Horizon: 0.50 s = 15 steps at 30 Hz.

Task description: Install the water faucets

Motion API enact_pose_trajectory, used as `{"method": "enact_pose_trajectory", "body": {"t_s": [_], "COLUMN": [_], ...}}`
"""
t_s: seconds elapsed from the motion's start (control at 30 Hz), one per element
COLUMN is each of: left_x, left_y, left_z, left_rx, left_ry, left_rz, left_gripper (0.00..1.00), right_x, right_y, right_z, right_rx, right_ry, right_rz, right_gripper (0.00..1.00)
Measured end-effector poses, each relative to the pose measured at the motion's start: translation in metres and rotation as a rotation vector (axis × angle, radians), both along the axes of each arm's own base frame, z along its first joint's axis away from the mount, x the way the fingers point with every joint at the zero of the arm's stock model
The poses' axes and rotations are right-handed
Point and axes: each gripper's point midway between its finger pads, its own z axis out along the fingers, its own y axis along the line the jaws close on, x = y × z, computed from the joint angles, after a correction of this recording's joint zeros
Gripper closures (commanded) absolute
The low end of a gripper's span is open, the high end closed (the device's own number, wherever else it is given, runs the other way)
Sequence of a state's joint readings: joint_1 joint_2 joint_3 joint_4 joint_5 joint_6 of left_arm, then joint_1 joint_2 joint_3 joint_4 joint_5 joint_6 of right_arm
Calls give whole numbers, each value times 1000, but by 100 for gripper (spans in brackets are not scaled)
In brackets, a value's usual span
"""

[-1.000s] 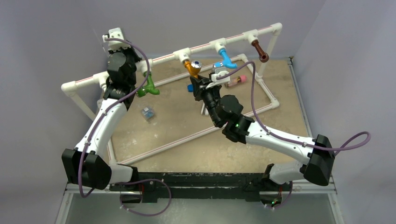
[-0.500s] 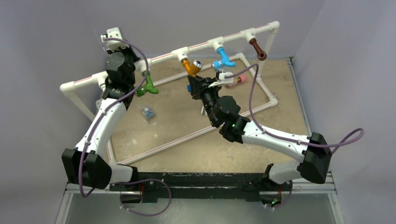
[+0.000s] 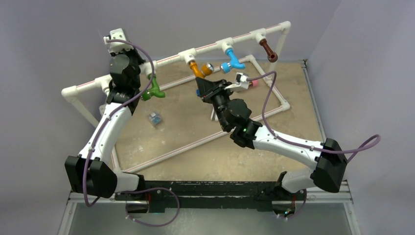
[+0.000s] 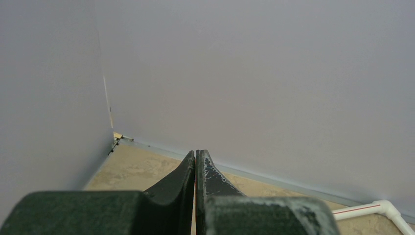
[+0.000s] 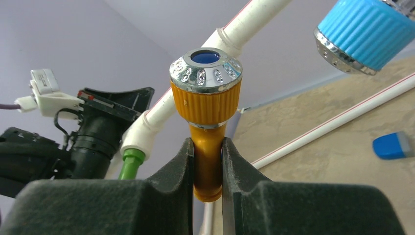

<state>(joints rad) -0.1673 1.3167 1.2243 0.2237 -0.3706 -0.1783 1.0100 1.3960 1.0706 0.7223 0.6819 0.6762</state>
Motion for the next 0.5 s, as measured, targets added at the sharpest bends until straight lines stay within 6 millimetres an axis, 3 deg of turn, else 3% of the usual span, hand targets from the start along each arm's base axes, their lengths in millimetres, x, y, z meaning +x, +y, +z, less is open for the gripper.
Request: {"method": "enact_pose_trajectory", "body": {"t_s": [0.5], "left_x": [1], "left_y": [2], "left_z": [0], "left_rx": [-6], "left_ry": [0], "left_rz": [3], "left_gripper": [100], "right_x": [1], "right_y": [3], "right_z": [-3], "right_rx": [370], "right_ry": [161], "right_rz": [153], "right_gripper": [100]}}
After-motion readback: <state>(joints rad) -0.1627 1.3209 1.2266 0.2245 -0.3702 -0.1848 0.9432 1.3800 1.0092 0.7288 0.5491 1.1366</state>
